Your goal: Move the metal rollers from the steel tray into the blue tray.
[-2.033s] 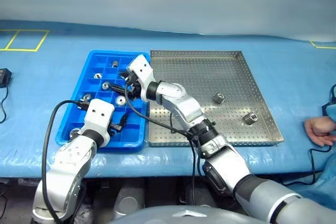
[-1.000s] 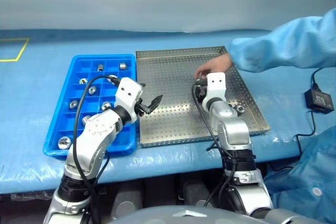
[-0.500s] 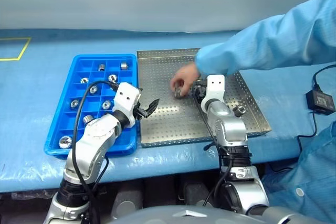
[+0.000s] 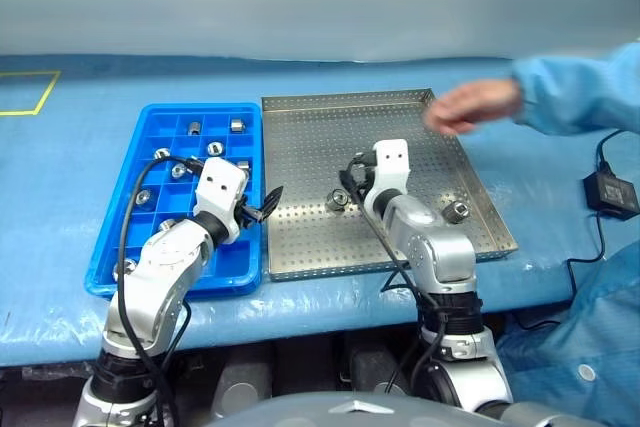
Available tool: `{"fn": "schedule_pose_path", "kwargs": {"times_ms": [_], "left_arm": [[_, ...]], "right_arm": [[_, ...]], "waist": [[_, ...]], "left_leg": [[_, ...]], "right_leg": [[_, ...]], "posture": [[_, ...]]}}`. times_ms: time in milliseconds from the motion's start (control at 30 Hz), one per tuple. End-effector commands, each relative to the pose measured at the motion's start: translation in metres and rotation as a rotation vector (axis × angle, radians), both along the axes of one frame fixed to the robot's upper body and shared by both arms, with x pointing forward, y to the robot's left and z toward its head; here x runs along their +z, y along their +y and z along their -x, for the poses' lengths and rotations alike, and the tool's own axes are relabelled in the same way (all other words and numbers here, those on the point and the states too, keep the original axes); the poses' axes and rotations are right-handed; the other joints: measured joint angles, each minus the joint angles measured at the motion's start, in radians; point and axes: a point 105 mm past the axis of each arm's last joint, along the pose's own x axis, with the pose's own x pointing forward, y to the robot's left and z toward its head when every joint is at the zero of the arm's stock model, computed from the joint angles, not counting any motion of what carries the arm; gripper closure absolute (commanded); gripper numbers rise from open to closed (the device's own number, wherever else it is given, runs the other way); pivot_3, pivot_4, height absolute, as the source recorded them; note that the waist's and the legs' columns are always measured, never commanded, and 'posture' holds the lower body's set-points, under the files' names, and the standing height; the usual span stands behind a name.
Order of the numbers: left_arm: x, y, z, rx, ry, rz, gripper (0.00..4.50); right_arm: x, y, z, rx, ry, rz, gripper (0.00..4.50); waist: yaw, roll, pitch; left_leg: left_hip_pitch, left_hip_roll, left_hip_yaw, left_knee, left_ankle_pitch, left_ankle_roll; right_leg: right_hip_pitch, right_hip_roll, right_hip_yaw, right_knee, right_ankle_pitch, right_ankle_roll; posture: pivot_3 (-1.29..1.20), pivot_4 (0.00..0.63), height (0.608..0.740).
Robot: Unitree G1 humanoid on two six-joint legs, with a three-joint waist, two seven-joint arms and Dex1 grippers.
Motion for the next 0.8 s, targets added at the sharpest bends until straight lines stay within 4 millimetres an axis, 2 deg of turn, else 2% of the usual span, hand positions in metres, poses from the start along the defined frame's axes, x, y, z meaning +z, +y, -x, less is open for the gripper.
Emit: {"fn": "schedule_pose_path", "kwargs": {"times_ms": [33,200,367,433,533,700,800], "left_arm": [[0.014,-0.001,0.002,-0.005,-0.058,-0.004,0.70],[0.013,0.000,0.003,-0.001,-0.055,-0.008,0.70],[0.013,0.005,0.004,0.014,-0.054,-0.007,0.70],[0.013,0.007,0.005,0.022,-0.052,-0.010,0.70],[0.011,0.014,0.006,0.050,-0.041,-0.033,0.70],[0.014,0.032,0.014,0.115,-0.028,-0.079,0.70],[0.026,0.054,0.024,0.220,-0.055,-0.136,0.70]], "right_arm": [[-0.005,0.006,0.004,0.029,0.010,0.007,1.53],[-0.016,0.005,0.006,0.039,0.053,0.009,1.53],[-0.019,0.003,0.008,0.033,0.068,0.019,2.63],[-0.015,0.005,0.007,0.043,0.053,0.012,2.63],[-0.007,0.009,0.007,0.068,0.021,0.004,2.63],[0.017,0.021,0.007,0.136,-0.054,-0.021,2.63],[0.047,0.061,0.025,0.400,-0.131,-0.085,2.63]], "waist": [[0.001,0.000,0.000],[0.001,0.000,0.000],[0.001,0.000,0.000],[0.001,0.000,0.000],[0.001,0.000,0.000],[0.003,0.000,0.000],[0.001,0.000,0.000]], "left_leg": [[0.000,0.000,0.000,0.000,0.000,0.000],[0.000,0.000,0.000,0.002,0.000,0.000],[0.001,0.000,0.000,0.001,0.000,0.000],[0.001,0.000,0.000,0.001,0.000,0.000],[0.001,0.000,0.000,0.001,0.000,0.000],[0.000,0.000,0.000,0.000,0.000,0.000],[0.001,0.000,0.000,0.000,0.000,0.000]], "right_leg": [[0.000,0.000,0.000,0.000,0.000,0.000],[0.001,0.000,0.000,0.000,-0.002,-0.004],[0.001,0.000,0.000,0.000,-0.002,-0.004],[0.001,0.001,0.000,0.000,-0.002,-0.004],[0.001,0.001,0.000,0.000,-0.002,-0.004],[0.000,0.000,0.000,0.000,-0.002,-0.004],[0.000,0.000,0.000,0.000,-0.002,-0.004]], "posture": [[0.05,0.150,0.740],[0.06,0.150,0.740],[0.06,0.150,0.740],[0.06,0.150,0.740],[0.07,0.150,0.740],[0.11,0.150,0.740],[0.14,0.150,0.740]]}}
